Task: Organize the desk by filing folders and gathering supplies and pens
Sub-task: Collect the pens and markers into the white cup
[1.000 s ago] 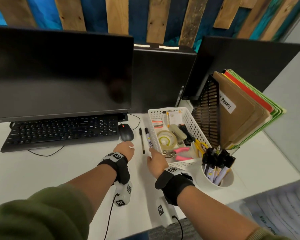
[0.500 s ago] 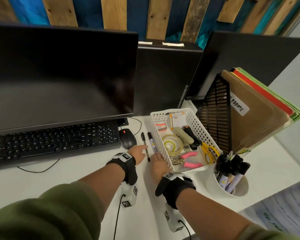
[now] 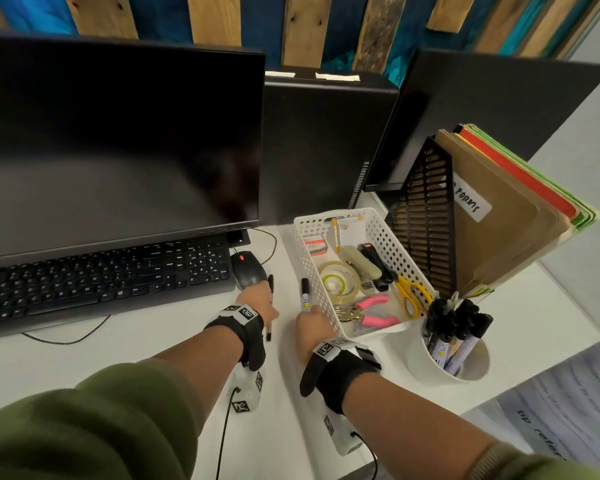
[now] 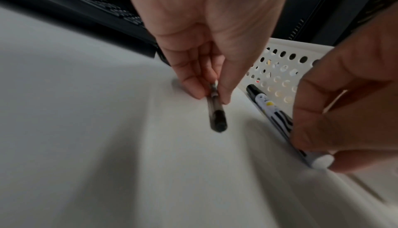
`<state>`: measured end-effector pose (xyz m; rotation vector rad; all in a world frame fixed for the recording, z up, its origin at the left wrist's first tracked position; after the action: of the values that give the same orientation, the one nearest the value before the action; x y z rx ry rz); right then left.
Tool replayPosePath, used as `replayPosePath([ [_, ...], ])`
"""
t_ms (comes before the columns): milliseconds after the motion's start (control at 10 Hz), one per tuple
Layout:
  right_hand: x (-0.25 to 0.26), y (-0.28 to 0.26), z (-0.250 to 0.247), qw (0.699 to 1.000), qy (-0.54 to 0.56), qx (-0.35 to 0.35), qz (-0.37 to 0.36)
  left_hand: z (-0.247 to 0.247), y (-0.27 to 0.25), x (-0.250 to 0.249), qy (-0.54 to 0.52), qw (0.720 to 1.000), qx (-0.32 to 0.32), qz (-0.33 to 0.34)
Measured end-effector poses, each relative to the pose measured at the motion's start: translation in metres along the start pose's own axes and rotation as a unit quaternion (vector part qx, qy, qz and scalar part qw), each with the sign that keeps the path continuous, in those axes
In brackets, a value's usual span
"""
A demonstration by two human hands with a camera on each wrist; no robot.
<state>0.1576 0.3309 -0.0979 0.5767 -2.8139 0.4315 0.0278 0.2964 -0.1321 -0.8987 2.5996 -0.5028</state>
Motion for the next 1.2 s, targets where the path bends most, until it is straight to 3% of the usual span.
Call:
replayPosePath([
  [100, 0.002, 0.008, 0.017, 0.999, -0.02, 0.004, -0.049, 0.003, -0.001, 0.012, -0.036, 0.999, 0.013, -0.036],
  [200, -0.018, -0.008, 0.019, 0.994, 0.035, 0.075, 0.067, 0.003, -0.004, 0.014, -0.027, 0.999, 0.012, -0.043],
  [300, -0.017, -0.015, 0.022, 0.988, 0.047, 0.145, 0.033, 0.003, -0.011, 0.014, -0.043, 0.998, 0.012, -0.039],
  [400, -0.015, -0.027, 0.022, 0.988, -0.014, 0.148, 0.037, 0.006, -0.02, 0.018, -0.106, 0.993, 0.016, -0.043],
  [500, -0.011, -0.036, 0.014, 0.989, 0.042, 0.141, -0.002, 0.007, -0.028, 0.021, -0.234, 0.971, -0.002, -0.052],
  [600, -0.018, -0.048, 0.01, 0.969, 0.159, 0.19, -0.009, 0.009, -0.037, 0.016, -0.436, 0.898, -0.016, -0.057],
  [700, -0.023, -0.061, -0.013, 0.948, 0.259, 0.183, -0.028, -0.003, -0.053, -0.002, -0.514, 0.856, -0.039, -0.038],
  [800, -0.029, -0.07, -0.039, 0.929, 0.327, 0.166, -0.039, -0.021, -0.067, -0.025, -0.534, 0.842, -0.075, -0.008],
  [900, -0.046, -0.073, -0.061, 0.909, 0.39, 0.145, -0.033, -0.034, -0.079, -0.046, -0.534, 0.838, -0.109, 0.016],
  [1200, -0.143, -0.065, -0.124, 0.902, 0.43, -0.021, -0.023, -0.04, -0.11, -0.141, -0.531, 0.837, -0.116, 0.068],
])
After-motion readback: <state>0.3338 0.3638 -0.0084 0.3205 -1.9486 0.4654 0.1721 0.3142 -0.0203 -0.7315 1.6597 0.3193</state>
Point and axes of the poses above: each hand's wrist, its own y-axis towards the middle knuckle, its own z-axis out of the palm, x = y × z, the point moved 9 cm from there along y, towards the middle knuckle, and after that the axes turned 7 degrees about y, right-handed, at the moved point
